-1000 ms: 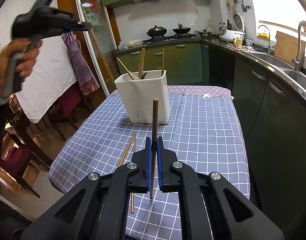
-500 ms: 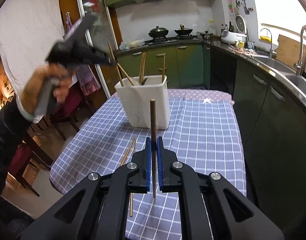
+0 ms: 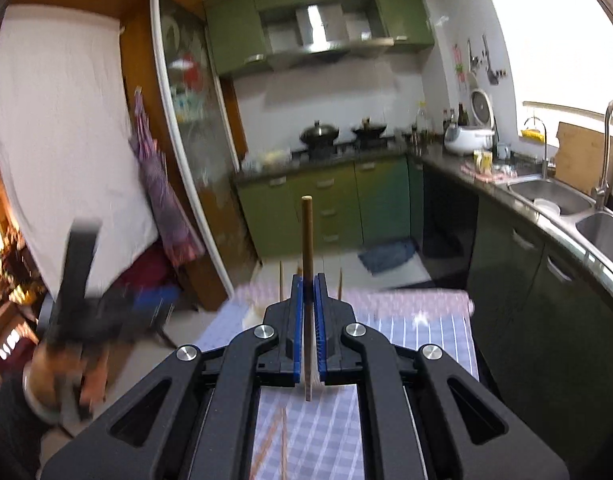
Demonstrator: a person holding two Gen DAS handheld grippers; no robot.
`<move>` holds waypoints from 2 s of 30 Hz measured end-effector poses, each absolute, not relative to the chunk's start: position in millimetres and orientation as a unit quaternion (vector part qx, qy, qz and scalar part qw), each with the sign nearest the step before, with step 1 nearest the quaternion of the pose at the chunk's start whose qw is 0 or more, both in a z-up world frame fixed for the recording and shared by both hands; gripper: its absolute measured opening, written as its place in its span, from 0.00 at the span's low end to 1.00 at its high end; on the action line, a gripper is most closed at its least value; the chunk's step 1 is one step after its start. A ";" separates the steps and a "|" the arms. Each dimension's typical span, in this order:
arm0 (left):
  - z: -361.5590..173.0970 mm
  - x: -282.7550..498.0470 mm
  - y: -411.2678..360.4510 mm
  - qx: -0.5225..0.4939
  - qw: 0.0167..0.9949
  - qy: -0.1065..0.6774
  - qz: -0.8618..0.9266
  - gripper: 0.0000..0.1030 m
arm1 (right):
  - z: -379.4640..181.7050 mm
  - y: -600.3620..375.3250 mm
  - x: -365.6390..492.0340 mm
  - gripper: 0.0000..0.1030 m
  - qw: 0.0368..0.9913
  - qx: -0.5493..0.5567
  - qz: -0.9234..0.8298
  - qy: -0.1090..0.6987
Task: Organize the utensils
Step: 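Drop the left tool's chopstick into the caddy, then the right tool's chopstick, then grasp one of the last two chopsticks with the left tool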
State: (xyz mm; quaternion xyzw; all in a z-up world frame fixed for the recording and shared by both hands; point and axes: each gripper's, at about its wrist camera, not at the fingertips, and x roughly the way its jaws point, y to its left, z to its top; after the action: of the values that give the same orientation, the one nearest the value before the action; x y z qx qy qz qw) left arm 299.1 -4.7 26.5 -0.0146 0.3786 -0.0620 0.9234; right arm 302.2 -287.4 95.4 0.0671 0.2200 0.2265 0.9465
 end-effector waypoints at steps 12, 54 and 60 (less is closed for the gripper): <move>-12.5 245.6 31.2 -0.009 0.898 0.435 -0.068 0.39 | 61.0 -227.1 406.7 0.06 0.937 0.043 0.185 0.293; -201.2 340.5 -96.0 0.007 0.750 0.660 -0.032 0.19 | -124.0 -313.2 314.5 0.32 0.858 -0.038 0.192 0.474; -204.6 344.2 -101.0 0.023 0.752 0.658 -0.023 0.08 | -124.9 -315.2 313.5 0.32 0.857 -0.039 0.188 0.478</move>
State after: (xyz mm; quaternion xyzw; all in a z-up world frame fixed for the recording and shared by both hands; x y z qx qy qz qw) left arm 344.2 -101.0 -204.6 0.0233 0.6578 -0.0233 0.7525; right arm 313.5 -315.2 -124.9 -0.0386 0.4775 0.1883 0.8573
